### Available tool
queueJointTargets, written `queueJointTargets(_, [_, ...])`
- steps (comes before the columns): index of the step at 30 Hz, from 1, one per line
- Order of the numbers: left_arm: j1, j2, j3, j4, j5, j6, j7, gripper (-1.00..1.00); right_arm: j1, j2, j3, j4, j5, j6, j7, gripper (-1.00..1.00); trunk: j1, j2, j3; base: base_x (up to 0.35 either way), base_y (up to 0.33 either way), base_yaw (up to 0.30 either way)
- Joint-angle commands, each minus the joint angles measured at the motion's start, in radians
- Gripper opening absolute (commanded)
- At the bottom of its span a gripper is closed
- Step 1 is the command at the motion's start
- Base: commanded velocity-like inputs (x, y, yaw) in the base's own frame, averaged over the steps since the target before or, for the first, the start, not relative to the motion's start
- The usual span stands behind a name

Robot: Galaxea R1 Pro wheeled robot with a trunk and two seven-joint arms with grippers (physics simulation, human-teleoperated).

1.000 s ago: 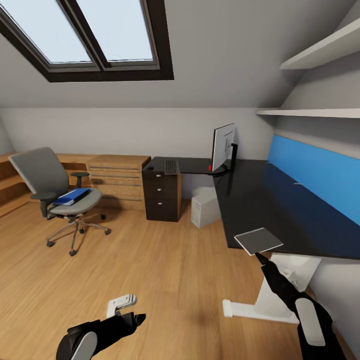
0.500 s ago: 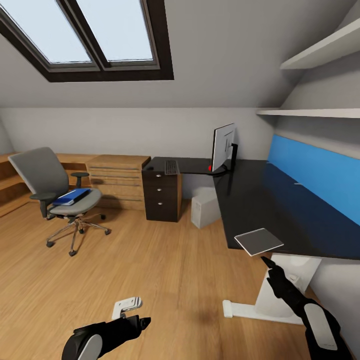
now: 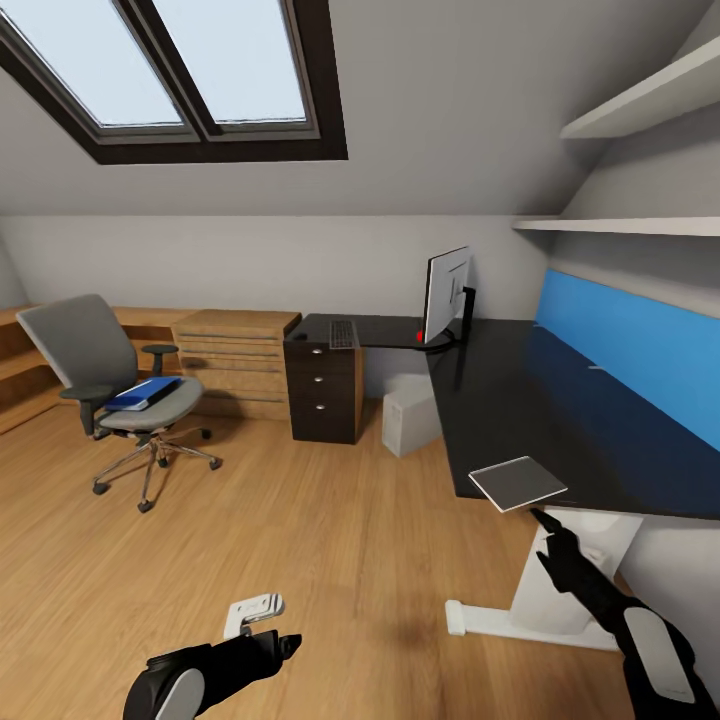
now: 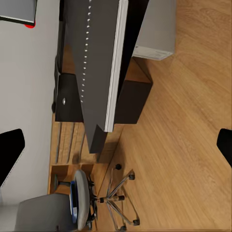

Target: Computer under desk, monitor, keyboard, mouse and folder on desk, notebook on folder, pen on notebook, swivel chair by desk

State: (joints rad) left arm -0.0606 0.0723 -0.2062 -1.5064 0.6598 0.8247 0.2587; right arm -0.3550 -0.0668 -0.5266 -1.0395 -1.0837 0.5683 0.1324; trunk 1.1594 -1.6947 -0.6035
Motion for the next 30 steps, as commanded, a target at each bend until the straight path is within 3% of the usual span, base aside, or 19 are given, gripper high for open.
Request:
queueJointTargets(1, [-0.001, 0.001, -0.002, -0.001, 0.010, 0.002, 0.010, 1.00, -0.001, -0.003, -0.003, 0.003, -0.010, 0.011, 0.002, 1.00, 0.000, -0.001, -0.001, 0.000, 0.000, 0.000])
queueJointTargets(5, [-0.001, 0.000, -0.002, -0.001, 0.011, 0.002, 0.010, 1.00, -0.001, -0.016, -0.002, 0.021, -0.044, 0.026, 0.001, 1.00, 0.000, -0.001, -0.001, 0.000, 0.000, 0.000])
queueJointTargets(12, [-0.001, 0.000, -0.002, -0.001, 0.011, 0.001, 0.009, 1.00, -0.001, -0.022, 0.001, 0.048, -0.063, 0.031, -0.002, 1.00, 0.000, -0.001, -0.001, 0.000, 0.000, 0.000])
queueJointTargets(30, [-0.001, 0.000, -0.002, 0.000, 0.011, 0.001, 0.008, 1.00, -0.002, -0.022, 0.003, 0.073, -0.064, 0.032, -0.003, 1.00, 0.000, -0.001, -0.001, 0.125, 0.023, 0.000])
